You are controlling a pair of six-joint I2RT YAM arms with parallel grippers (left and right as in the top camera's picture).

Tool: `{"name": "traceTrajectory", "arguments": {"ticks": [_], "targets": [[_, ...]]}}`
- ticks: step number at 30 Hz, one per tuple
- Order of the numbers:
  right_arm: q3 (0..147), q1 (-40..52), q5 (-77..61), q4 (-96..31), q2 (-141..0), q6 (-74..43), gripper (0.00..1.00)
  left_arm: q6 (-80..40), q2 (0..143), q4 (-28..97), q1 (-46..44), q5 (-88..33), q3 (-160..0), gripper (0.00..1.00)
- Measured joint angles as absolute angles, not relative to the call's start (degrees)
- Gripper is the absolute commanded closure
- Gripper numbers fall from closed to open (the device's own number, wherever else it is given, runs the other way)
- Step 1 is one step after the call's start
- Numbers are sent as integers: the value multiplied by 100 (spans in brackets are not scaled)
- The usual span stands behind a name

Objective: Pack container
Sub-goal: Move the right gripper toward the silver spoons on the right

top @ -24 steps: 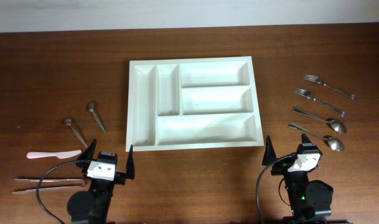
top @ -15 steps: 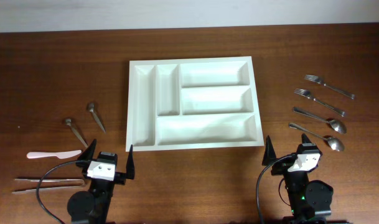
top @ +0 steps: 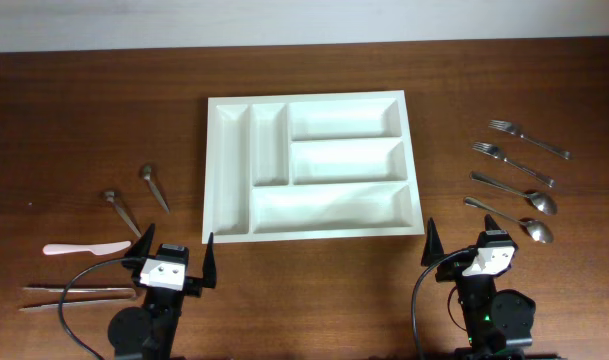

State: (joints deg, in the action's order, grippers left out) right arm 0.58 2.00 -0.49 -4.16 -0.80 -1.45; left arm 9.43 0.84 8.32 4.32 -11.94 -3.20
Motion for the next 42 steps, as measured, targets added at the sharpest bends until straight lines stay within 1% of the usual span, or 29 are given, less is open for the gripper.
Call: {"name": "traceTrajectory", "arguments": {"ticks": [38, 42], "targets": [[60, 200, -27, -419, -80, -154, 1, 943, 84, 832, 432, -1194, -320, 1], [60, 200, -32, -410, -80, -421, 1, 943, 84, 832, 432, -1194, -320, 1]]}}
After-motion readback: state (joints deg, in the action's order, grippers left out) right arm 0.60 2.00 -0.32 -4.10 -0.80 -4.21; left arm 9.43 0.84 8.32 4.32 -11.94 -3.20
